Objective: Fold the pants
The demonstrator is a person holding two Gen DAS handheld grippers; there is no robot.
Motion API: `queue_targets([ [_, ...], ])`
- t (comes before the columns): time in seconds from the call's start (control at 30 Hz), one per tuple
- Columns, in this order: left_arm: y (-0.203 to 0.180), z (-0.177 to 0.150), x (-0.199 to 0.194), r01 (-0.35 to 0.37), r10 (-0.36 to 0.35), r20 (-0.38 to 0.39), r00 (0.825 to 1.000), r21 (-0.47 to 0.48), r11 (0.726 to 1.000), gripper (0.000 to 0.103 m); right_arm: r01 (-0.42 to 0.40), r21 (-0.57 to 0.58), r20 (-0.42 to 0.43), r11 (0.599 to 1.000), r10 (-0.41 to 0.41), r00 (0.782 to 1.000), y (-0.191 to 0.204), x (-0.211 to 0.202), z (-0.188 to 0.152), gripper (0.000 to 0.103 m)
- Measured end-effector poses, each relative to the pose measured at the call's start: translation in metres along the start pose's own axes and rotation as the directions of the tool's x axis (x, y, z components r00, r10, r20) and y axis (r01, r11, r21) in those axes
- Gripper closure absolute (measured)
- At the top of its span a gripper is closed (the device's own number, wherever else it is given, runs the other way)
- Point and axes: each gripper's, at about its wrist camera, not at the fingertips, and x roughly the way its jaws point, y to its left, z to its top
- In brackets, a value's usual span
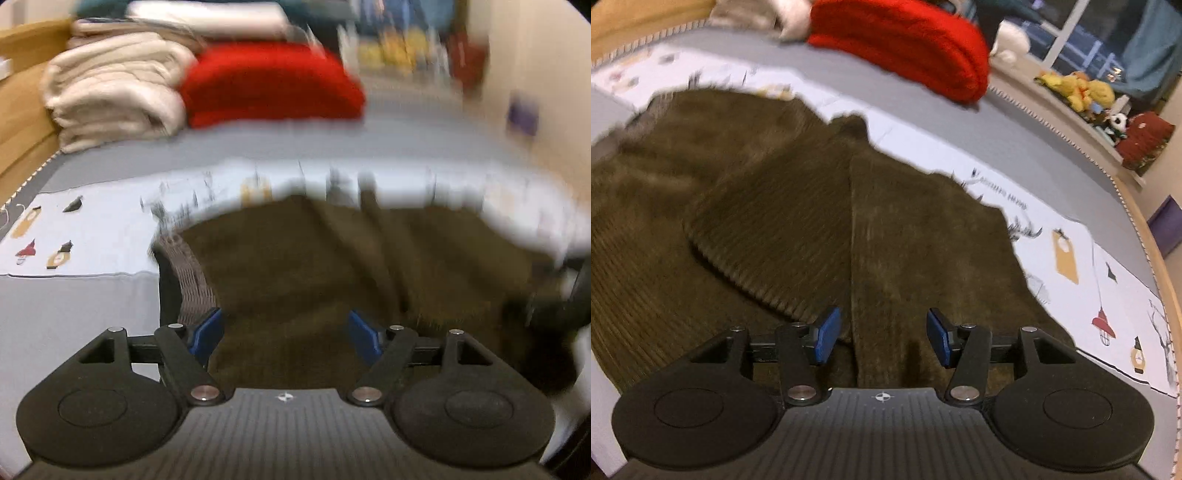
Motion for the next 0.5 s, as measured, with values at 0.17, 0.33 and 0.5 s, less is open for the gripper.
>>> queue_targets([
  [0.17,-0.029,0.010,0.006,-0.078,0.068,0.102,0.992,0.093,0.993,0.023,0.034,-0.134,-0.072,0.990,-0.044,0.996,0.015,0.020,-0.011,0.051],
  [0.33,-0.009,0.020,0.022,-0.014,0.016,0.013,1.000,-0.089,0.996,0.023,0.114,-0.137,-0.037,0.984,-0.120,0.992,0.000,0.009,-0.022,0.094],
  [0.5,-0.006,0.019,0.035,-0.056,0.044,-0.119,0.992,-0.098,0.994,0.024,0.232,0.161,-0.018,0.959,-0.232,0.973,-0.090,-0.031,-0.052,0.096],
])
